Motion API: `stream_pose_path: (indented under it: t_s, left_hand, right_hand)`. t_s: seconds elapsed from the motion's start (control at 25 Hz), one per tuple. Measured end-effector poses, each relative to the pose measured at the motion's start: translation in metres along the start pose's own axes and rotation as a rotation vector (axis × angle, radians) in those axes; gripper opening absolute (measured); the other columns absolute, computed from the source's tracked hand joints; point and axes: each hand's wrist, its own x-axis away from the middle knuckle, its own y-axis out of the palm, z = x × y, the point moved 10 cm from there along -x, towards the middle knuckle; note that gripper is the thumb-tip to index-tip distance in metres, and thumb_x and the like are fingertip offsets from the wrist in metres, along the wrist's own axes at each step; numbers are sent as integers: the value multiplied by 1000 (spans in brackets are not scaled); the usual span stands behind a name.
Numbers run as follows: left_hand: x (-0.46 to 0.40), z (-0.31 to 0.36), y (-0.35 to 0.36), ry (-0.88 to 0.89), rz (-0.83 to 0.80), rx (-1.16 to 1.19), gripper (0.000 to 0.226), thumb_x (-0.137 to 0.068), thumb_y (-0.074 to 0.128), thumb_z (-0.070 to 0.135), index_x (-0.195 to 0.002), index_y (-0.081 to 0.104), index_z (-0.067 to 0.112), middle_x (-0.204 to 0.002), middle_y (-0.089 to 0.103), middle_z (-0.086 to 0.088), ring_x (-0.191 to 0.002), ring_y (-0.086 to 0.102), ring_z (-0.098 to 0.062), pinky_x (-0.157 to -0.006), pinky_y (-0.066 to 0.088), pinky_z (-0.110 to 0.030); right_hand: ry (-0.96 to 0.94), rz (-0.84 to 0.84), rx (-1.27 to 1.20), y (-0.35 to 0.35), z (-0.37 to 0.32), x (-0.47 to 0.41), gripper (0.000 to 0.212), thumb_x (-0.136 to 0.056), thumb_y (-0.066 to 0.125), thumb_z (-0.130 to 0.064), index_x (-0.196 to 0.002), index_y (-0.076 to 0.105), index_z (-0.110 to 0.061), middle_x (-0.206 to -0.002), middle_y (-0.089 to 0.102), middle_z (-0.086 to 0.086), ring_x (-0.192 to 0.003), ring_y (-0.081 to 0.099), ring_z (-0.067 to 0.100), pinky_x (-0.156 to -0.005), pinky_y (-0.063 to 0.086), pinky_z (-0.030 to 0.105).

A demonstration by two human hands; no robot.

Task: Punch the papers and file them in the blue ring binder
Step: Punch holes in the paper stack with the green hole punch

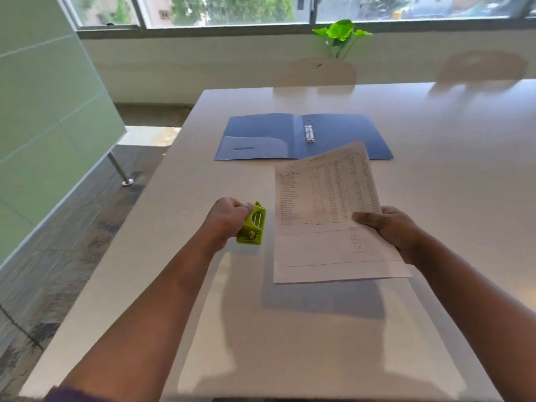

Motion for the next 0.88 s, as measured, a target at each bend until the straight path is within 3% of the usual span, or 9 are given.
stream_pose_path:
  t_s: [0.12,0.24,0.48,0.68,0.88]
  left_hand:
    - [5,17,52,-11,-80,54,21,-100,61,30,-93,62,10,-79,63,-6,-61,58,-14,-46,44,-22]
    - [7,22,89,-37,-111,103,22,-100,62,30,-95,63,9,-78,62,-5,-59,56,-13,-48,45,-23]
    - [2,19,113,-50,-99,112,25,-98,65,33,-94,64,9,-81,64,-8,-58,58,-15,-39,42,-18]
    - [-1,18,110,1,-93,51,33,-97,64,39,-94,68,7,-79,68,-8,-59,60,-17,-51,50,-26]
    - [-2,15,108,72,-96,75,34,-98,60,38,-93,68,5,-75,69,-6,-55,59,-14,-51,53,-28]
  right_hand:
    - [0,62,-5,-44,4,10,22,-97,63,-10,-118,67,-3,-102,78,17,-79,77,32,-61,63,39]
    - [9,109,-44,-76,10,18,22,-97,61,-7,-117,67,-2,-100,79,16,-76,77,31,-59,63,37]
    - [27,129,-41,-100,19,21,17,-97,60,-6,-112,68,-1,-94,79,13,-73,77,28,-56,62,35]
    - [33,76,-19,-89,18,11,17,-97,62,-6,-112,68,-3,-101,79,15,-80,76,32,-62,64,39]
    - [39,14,26,-77,17,-1,22,-96,63,-7,-117,68,-3,-110,76,18,-93,75,38,-70,65,43]
